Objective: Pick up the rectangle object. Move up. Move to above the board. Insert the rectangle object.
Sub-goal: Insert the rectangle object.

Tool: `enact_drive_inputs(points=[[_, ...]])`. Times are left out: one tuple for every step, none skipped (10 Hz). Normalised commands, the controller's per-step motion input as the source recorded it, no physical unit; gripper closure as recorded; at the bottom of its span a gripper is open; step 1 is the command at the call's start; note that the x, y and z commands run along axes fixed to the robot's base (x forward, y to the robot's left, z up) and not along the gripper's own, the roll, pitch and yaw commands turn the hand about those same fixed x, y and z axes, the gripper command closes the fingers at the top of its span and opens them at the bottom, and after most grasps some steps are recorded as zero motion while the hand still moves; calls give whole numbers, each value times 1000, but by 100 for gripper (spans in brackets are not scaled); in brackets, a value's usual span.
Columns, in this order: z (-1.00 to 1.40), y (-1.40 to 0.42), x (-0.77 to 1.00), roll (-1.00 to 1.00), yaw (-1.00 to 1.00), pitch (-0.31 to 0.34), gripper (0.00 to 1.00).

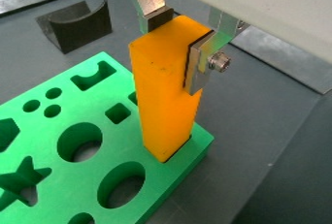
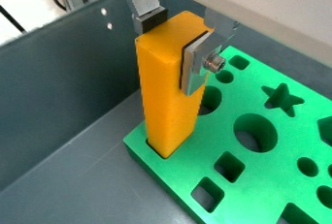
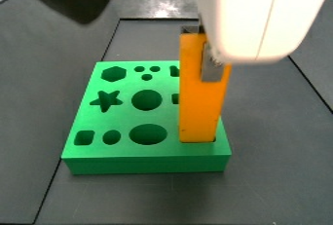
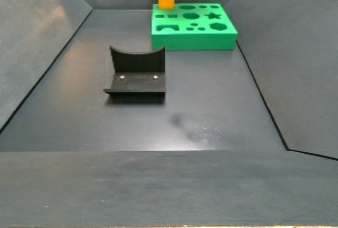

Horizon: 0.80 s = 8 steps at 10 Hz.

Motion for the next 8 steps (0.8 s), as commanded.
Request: enact_drive_inputs(points=[[-589,-60,0,107,31,-56,100],[-611,-51,43,60,17,-66,100],[-660,-40,94,34,6,-80,100],[-700,-69,126,83,0,-76,100],[-726,-97,100,101,0,-81,100],[-860,-77,0,0,0,-123,100],[-517,-26,60,7,0,-50,100],[0,0,0,0,0,0,100]])
